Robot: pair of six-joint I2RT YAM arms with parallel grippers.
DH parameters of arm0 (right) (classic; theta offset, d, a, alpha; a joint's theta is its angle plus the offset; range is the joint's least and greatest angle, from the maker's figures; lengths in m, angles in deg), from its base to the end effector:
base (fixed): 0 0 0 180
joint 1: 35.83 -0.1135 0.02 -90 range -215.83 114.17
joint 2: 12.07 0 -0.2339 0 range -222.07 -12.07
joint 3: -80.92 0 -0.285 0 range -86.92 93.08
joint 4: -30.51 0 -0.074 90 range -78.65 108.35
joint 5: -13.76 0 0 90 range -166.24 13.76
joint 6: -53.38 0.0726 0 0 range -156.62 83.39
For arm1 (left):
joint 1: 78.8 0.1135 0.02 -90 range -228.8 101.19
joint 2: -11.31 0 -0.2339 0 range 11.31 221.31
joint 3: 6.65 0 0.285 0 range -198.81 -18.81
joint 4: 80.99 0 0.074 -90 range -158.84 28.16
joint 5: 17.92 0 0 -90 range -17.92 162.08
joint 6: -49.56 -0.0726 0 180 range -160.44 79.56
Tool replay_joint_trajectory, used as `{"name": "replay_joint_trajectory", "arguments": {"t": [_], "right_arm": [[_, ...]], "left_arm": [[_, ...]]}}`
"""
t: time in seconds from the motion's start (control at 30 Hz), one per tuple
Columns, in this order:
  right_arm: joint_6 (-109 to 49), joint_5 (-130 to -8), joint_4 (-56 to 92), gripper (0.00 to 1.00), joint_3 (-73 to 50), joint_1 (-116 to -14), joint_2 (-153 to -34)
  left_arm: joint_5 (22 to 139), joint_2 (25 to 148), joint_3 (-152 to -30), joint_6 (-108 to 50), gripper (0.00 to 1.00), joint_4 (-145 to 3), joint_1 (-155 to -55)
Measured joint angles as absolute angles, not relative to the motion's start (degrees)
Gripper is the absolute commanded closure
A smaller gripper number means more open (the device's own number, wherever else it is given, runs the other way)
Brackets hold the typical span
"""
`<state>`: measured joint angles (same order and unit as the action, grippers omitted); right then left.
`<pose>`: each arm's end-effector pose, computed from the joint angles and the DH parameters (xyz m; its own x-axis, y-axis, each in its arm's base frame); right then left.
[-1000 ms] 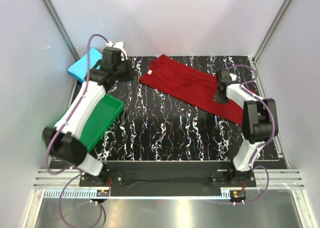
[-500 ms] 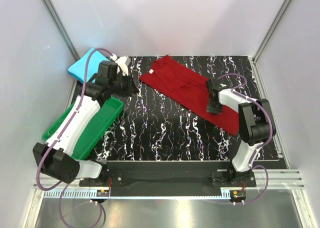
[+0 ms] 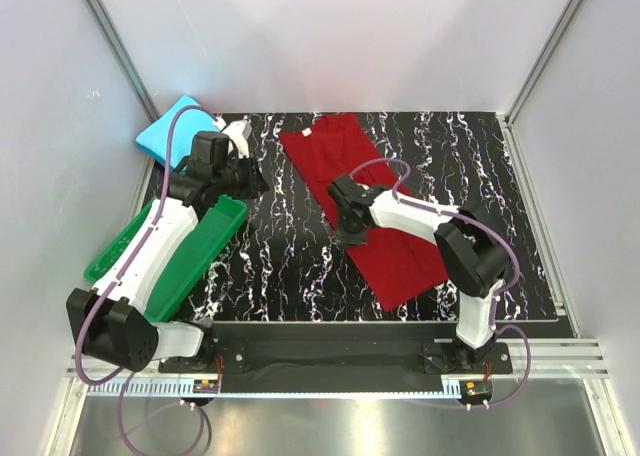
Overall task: Fold and stack the t-shirts
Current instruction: Fold the tshirt
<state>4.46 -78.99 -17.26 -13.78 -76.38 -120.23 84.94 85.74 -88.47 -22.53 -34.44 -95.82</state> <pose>0.3093 0.2601 0.0868 -0.9591 0.0432 -0.2798 -0.0093 0.9829 0.1838 0.3320 -0.1185 0.2840 -0.7131 -0.0953 -0.6946 0.2429 0.8958 -0.3722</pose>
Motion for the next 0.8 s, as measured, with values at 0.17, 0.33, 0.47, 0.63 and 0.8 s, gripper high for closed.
{"name": "replay_joint_trajectory", "arguments": {"t": [0.17, 0.33, 0.47, 0.63, 0.8], "right_arm": [[7.44, -77.24, -16.04, 1.00, -8.34, -78.98, -119.71], [6.78, -78.51, -17.48, 0.98, -9.54, -76.71, -112.49], [4.38, -78.92, -18.75, 0.98, -15.14, -65.24, -101.00], [0.92, -83.18, -21.74, 0.98, -16.12, -50.53, -90.68], [-0.89, -84.01, -22.09, 0.99, -16.51, -49.52, -83.64]], "left_arm": [[84.75, 85.72, -88.41, -22.40, 0.76, -34.68, -95.12], [85.05, 85.72, -86.92, -20.82, 0.76, -35.58, -96.72], [82.67, 85.66, -82.86, -15.97, 0.89, -39.06, -106.46], [83.28, 90.66, -79.49, -8.23, 1.00, -46.64, -118.36], [81.90, 107.08, -86.84, -3.47, 1.00, -51.99, -124.02]]}}
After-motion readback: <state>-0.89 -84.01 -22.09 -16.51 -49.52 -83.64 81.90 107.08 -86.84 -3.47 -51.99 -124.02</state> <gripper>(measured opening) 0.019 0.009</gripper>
